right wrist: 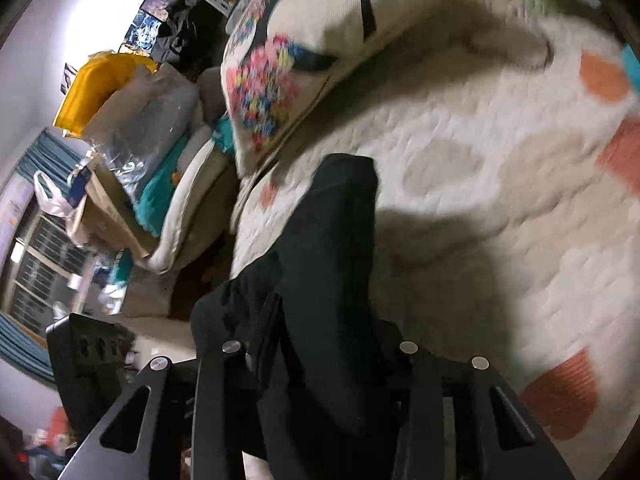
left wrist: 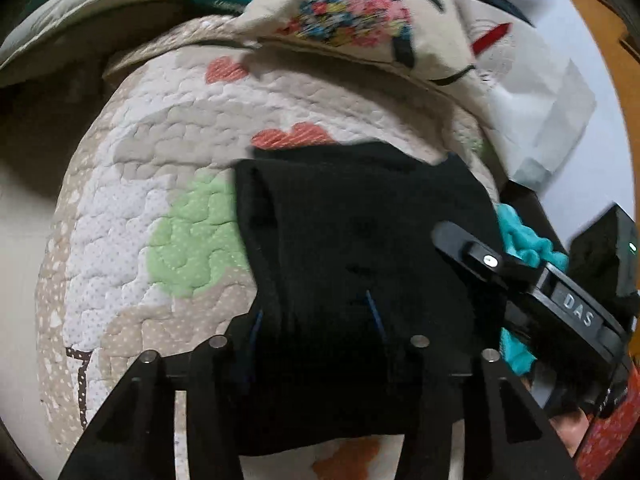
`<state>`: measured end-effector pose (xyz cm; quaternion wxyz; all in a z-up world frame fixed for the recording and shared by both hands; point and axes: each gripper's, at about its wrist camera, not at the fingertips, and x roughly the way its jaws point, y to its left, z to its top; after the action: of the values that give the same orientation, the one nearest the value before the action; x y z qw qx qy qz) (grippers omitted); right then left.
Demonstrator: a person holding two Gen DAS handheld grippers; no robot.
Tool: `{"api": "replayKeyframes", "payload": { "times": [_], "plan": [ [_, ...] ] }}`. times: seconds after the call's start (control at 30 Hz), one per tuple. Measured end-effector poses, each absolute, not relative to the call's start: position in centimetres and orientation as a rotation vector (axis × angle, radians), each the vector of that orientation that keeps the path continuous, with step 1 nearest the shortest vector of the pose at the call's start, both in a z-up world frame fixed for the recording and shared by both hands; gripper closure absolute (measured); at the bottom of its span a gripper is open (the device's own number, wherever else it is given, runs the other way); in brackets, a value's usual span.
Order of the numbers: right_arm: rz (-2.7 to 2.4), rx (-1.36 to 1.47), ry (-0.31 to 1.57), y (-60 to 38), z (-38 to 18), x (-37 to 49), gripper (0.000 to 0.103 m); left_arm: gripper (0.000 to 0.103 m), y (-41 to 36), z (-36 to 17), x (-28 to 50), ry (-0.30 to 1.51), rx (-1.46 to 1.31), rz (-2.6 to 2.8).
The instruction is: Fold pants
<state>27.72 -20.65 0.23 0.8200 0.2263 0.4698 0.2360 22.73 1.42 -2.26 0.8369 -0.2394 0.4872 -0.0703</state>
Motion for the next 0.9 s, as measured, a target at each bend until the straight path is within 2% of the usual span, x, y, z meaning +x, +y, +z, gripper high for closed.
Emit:
{"api": "replayKeyframes", "payload": {
  "times": [0.03,0.1,0.17,0.53,0.67,0.8,0.9],
  "plan": [
    [0.460,0.454,1.001,-20.9,0.2,27.7,0.058,0.053,1.6,-2.6,23.0,1.045,-0.500,-0.118],
    [0.382,0.390,0.999,-21.1,-0.3,27.5,0.049,0.042,2.7,-3.4,23.2,1.059,-0.512,-0.081],
    [0.359,0.376,0.996,-21.6,-0.6,27.3,0.046,0.032,3.7,-4.0,23.2,1.071,-0.542,-0.060],
    [0.279,0.212,0.920,-22.2,2.4,21.5,0.037,0.032,5.1,-3.1,20.8,1.078,-0.571,-0.094],
    [0.273,0.219,0.934,-22.3,3.4,17.6,0.034,0.032,5.3,-1.7,18.6,1.054,-0.486,-0.053],
    [0.284,0.210,0.963,-21.6,3.2,13.1,0.028,0.032,4.6,0.8,15.1,0.963,-0.359,-0.009],
    [0.292,0.204,0.979,-20.8,2.5,10.2,0.028,0.031,3.5,3.7,10.9,0.808,-0.261,0.067]
  ]
}}
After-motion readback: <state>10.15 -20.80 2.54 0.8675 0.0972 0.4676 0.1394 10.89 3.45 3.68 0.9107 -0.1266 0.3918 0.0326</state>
